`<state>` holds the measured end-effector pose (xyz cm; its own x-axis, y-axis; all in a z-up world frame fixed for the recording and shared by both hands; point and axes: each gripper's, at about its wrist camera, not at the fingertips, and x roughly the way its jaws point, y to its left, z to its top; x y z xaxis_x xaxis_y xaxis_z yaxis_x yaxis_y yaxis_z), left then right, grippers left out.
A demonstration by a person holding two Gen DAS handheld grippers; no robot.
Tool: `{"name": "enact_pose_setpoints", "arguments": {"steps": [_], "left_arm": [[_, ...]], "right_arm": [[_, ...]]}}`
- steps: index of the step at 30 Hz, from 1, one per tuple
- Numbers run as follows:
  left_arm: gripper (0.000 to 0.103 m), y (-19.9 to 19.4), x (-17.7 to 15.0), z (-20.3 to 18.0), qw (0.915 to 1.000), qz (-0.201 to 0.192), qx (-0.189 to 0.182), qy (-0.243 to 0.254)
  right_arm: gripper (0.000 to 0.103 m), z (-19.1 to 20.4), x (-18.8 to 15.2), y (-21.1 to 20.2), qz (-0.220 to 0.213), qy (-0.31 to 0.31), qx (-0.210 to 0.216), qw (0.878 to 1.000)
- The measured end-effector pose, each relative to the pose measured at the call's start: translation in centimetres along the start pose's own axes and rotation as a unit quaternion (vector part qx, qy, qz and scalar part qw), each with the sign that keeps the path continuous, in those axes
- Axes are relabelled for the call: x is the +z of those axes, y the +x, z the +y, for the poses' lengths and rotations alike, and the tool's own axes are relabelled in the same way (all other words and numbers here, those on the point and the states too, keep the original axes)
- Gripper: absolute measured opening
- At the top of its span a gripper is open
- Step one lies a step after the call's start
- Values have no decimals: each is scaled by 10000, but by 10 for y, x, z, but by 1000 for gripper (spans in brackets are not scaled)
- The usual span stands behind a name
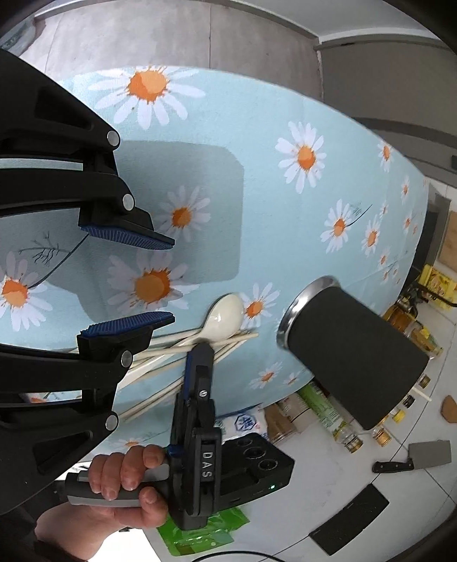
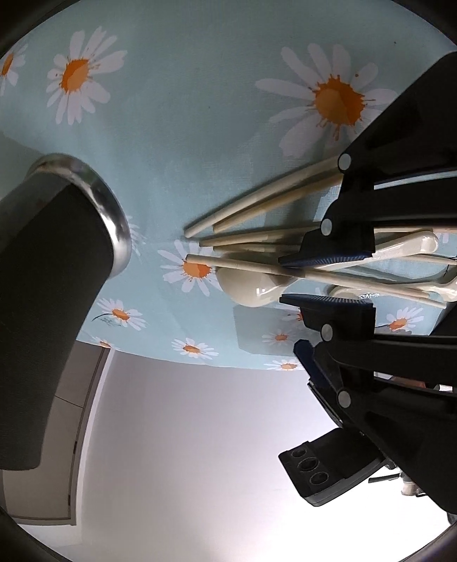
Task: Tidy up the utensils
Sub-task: 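Lower both tools to the pile and grasp a spoon and a chopstick, then lift the white spoon with the left tool while the right tool lifts a chopstick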
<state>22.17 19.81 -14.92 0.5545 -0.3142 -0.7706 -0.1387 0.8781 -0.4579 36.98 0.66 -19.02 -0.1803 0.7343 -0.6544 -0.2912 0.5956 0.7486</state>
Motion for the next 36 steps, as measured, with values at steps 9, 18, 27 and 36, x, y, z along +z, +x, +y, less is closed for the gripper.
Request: {"name": "enact_pose_setpoints", "arguments": {"steps": [9, 18, 27, 36], "left_arm": [[35, 1, 4, -1, 10000, 62, -34, 46], [35, 8, 10, -5, 9993, 182, -333, -10], [35, 31, 19, 1, 9872, 552, -1289, -765], [35, 59, 30, 16, 9649, 758, -1883, -1664]], "right_arm": [[6, -4, 3, 6, -97, 54, 26, 9999], [6, -3, -3, -22, -347, -29, 106, 9993], [6, 2, -17, -70, -747, -167, -19, 9971], [6, -2, -31, -92, -913, -43, -85, 9958]]}}
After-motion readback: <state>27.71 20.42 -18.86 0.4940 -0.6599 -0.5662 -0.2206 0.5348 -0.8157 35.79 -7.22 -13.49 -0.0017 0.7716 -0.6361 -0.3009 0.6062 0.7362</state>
